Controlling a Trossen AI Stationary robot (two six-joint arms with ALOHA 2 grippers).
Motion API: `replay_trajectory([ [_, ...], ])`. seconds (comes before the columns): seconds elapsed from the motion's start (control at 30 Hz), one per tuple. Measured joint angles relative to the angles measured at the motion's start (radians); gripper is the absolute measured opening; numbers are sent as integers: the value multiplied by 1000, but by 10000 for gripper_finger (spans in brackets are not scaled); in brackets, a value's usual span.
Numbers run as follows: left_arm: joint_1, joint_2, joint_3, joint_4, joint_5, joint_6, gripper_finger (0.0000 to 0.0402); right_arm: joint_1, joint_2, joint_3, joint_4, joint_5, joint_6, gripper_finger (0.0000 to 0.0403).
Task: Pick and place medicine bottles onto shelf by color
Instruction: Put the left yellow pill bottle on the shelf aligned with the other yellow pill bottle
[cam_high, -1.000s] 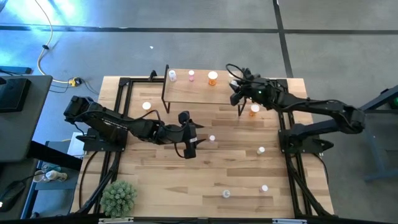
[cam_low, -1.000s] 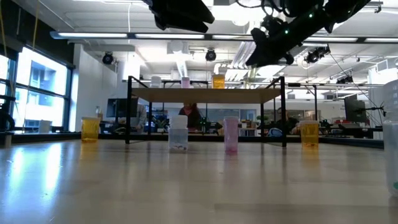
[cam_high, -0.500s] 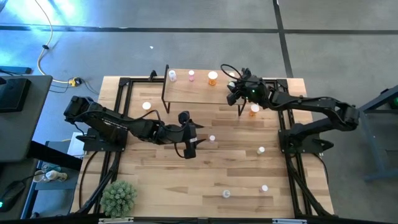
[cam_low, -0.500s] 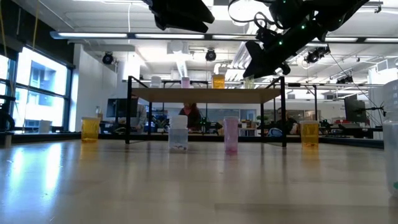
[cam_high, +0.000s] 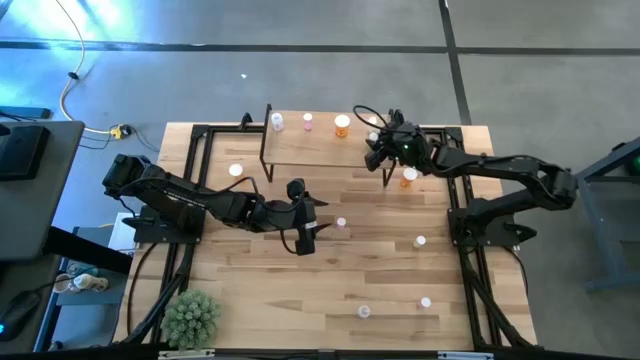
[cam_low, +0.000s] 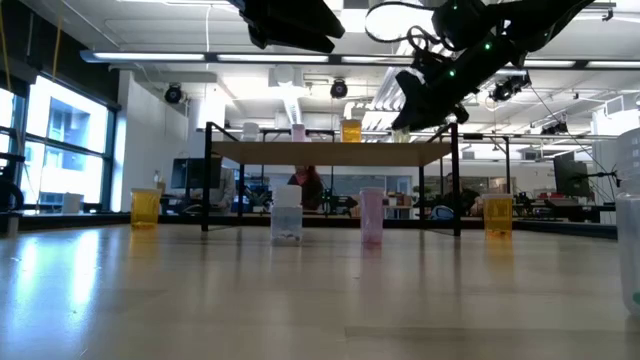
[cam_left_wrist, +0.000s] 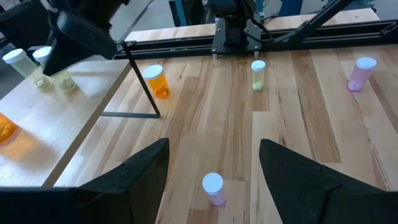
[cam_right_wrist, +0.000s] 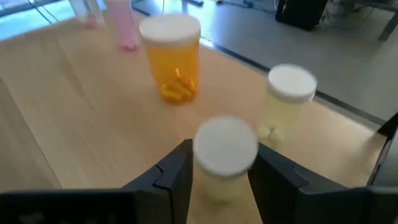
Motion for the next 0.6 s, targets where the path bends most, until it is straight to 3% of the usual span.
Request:
replay_trajectory([
  [0.23,0,0,0,-18,0,-2,241,0,-1,0,21,-2,-1,163],
  [0.6,0,0,0,-19,0,-2,241,0,-55,0,17,2,-3,167],
])
